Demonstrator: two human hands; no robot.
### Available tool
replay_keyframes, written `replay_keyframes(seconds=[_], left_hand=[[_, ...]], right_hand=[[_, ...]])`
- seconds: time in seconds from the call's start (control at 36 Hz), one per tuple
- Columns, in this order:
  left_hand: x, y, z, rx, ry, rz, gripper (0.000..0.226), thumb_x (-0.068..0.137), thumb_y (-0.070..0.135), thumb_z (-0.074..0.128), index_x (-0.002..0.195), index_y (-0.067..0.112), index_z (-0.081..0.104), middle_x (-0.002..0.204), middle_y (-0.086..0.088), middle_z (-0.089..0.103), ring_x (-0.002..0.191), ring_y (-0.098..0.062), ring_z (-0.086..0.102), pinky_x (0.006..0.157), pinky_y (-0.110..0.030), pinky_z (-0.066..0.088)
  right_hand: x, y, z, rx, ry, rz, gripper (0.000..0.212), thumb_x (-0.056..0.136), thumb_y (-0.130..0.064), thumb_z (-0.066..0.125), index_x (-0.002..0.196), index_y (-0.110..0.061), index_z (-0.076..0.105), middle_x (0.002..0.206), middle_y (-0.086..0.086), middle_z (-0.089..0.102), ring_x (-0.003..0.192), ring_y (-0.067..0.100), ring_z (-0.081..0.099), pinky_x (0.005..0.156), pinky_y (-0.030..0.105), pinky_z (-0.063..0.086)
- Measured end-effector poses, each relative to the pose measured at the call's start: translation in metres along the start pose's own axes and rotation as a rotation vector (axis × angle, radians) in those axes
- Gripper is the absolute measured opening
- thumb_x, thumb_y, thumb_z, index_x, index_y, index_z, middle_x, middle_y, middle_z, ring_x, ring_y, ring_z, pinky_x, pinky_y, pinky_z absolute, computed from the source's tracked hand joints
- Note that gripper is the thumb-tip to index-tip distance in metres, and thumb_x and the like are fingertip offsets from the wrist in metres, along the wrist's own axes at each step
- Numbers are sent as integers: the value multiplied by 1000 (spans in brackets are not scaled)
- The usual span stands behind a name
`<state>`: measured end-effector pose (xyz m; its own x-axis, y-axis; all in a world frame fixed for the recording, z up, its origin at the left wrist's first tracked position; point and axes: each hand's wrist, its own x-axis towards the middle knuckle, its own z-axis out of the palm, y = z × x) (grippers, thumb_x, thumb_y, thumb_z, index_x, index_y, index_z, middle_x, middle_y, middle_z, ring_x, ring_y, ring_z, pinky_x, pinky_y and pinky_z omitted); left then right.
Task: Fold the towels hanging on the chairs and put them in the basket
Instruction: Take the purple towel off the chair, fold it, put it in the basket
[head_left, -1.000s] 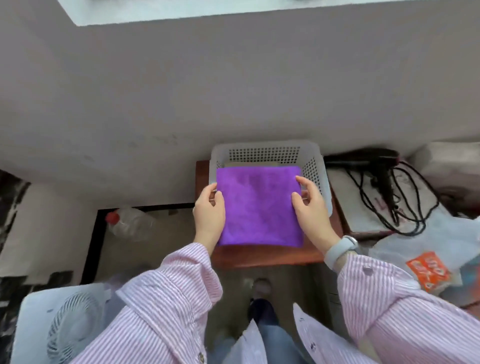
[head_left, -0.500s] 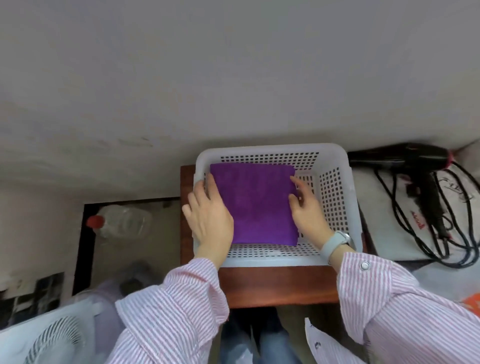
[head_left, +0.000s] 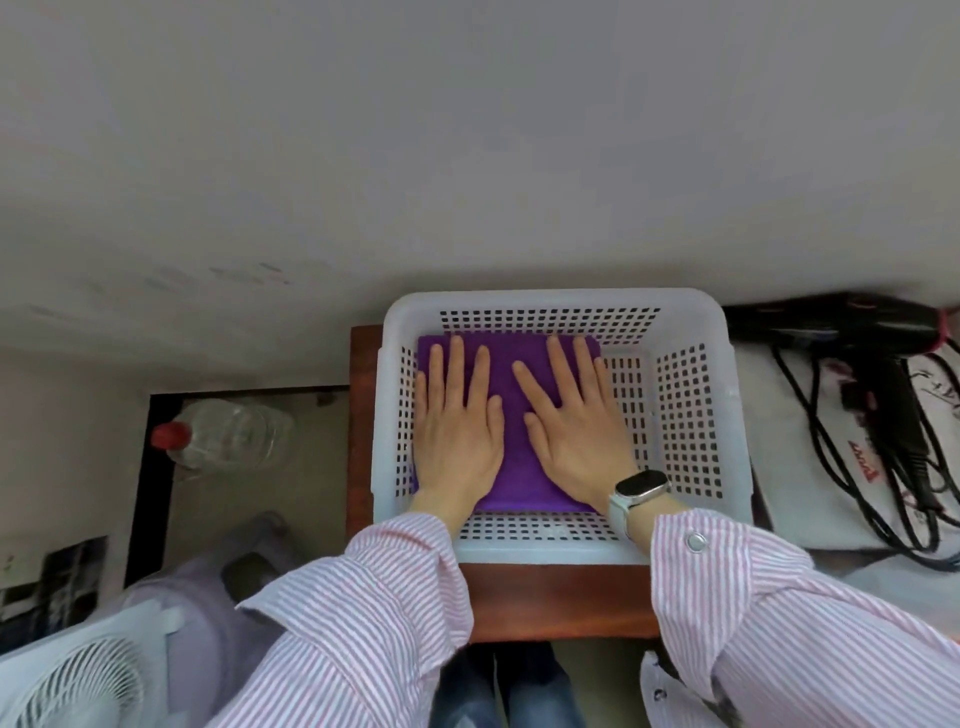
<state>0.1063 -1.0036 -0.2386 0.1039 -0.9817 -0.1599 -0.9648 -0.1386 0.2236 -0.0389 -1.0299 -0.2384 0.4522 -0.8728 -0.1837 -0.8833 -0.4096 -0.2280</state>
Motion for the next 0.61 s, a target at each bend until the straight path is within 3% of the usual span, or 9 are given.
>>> replay_keyframes(seconds=[0.19,0.31,0.39,0.44,0.53,0.61], left_hand=[[4,-2,6,4,-38,-15,56,88,42,0,139,23,-16,153,-2,-13,135,-15,-23,112,-36,-15],[4,1,1,44,-111,-18,57,86,43,-7,137,22,-22,155,-6,-14,140,-19,-20,113,-37,-14],[7,3,-14,42,-177,-5,57,96,41,10,142,20,-17,155,-6,-15,141,-22,-17,113,-38,-11],[9,3,-31,33,-184,24,59,98,36,25,147,18,-3,156,-7,-5,143,-24,-8,115,-39,-3],[7,1,-66,-34,-94,55,52,93,26,34,142,11,27,149,-13,27,139,-28,22,111,-41,21],[-6,-2,-108,-128,52,27,45,89,21,40,132,10,44,138,-11,43,125,-27,42,100,-41,34]], right_hand=[[7,4,4,11,-34,-8,54,93,-41,22,144,-23,19,152,17,18,140,35,6,112,50,7],[5,3,-5,45,-109,-29,61,88,-48,6,145,-25,1,155,13,-3,136,27,-20,113,45,-7],[6,2,-24,52,-205,-19,60,90,-47,8,146,-29,-3,155,11,-13,136,26,-25,116,46,-6],[8,-2,-43,80,-241,8,55,96,-34,27,147,-26,8,156,11,-4,142,31,-13,116,45,-3],[9,-11,-72,165,-158,64,47,95,-23,36,141,-16,32,151,12,25,141,30,16,116,44,13],[7,-25,-104,265,-106,93,40,93,-21,38,132,-15,46,130,12,55,119,30,49,101,40,39]])
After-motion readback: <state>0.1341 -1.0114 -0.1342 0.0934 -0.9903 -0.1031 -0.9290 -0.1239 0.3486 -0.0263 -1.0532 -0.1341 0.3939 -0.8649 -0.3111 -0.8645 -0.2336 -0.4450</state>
